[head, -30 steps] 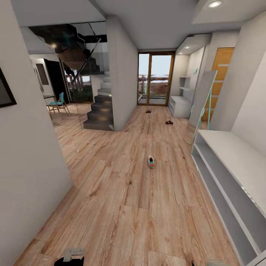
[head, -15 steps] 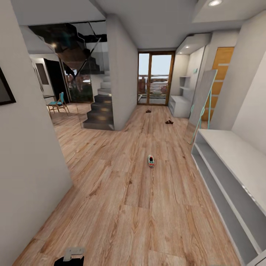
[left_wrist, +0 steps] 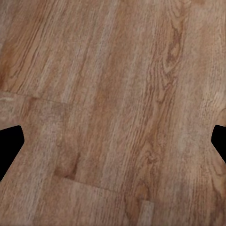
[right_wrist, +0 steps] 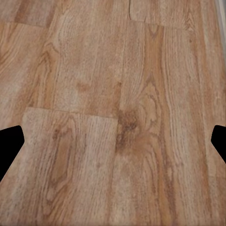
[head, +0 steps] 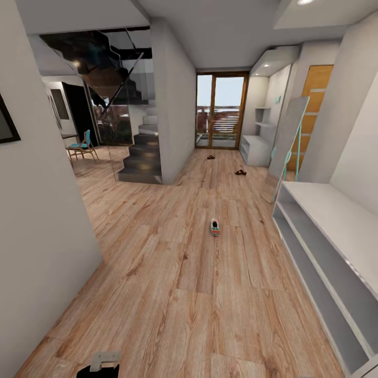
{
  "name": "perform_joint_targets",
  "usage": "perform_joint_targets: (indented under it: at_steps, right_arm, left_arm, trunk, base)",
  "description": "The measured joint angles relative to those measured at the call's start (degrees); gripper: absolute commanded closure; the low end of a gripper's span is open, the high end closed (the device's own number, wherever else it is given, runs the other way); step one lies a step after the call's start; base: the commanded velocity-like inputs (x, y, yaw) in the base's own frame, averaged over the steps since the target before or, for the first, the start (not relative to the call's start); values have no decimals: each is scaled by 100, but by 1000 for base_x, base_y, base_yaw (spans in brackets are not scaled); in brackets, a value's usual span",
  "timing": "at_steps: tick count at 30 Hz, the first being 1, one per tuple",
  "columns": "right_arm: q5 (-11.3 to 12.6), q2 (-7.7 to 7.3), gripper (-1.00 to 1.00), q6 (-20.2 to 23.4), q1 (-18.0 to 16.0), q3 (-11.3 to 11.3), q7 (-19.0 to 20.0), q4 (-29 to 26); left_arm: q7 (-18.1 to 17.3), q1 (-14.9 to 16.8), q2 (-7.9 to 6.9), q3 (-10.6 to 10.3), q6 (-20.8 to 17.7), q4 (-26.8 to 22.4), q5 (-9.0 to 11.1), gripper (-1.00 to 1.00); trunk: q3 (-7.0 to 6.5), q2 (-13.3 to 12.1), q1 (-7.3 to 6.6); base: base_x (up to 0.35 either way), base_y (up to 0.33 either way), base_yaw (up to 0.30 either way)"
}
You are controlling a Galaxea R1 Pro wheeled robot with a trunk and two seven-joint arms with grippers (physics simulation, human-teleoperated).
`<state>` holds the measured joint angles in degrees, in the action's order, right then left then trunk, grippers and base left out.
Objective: Pick up the two gym shoes and the two sandals from the corridor floor and place them onto the hallstand (shoe rack) in the corridor, making sure they are on the rack and not on the floor. Arrange them so the two gym shoes are next to each other and the two sandals are next to each other.
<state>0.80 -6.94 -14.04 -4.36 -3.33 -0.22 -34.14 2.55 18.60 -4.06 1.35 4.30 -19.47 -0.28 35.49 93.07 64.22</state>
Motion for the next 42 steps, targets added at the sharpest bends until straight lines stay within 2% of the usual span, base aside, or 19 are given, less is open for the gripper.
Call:
perform_joint_targets:
  at_steps: [10, 25, 42]
  right_arm:
    - [-1, 0, -100, 2, 0, 9, 0, 114]
    - [7, 0, -100, -7, 0, 14, 12, 293]
    - [8, 0, -100, -3, 0, 4, 29, 288]
  left_arm:
    - [4, 0, -5, 4, 20, 0, 1, -100]
    - [7, 0, -1, 3, 354, 8, 1, -100]
    - [10, 0, -8, 14, 367, 9, 5, -100]
  trunk:
    - [180, 401, 220]
    - [449, 1003, 549]
    - [754, 1685, 923]
  base:
    - [0, 0, 0]
    - [0, 0, 0]
    - [0, 0, 0]
